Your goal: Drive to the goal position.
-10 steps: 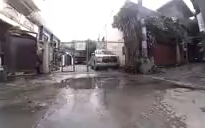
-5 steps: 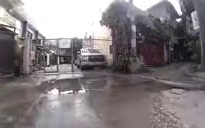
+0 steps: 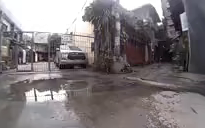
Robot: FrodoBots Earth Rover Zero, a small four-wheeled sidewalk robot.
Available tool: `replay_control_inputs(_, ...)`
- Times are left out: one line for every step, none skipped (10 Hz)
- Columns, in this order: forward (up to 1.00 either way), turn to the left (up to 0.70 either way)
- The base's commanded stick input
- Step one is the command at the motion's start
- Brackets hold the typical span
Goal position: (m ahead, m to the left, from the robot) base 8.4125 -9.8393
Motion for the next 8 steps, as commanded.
replay_control_inputs(0.70,-0.27)
replay_control_inputs(0.70,-0.27)
replay_control_inputs(0.70,-0.27)
replay_control_inputs(0.70,-0.27)
replay_control_inputs(0.70,-0.27)
replay_control_inputs(0.70,-0.27)
replay_control_inputs(0.70,-0.27)
replay_control_inputs(0.70,0.00)
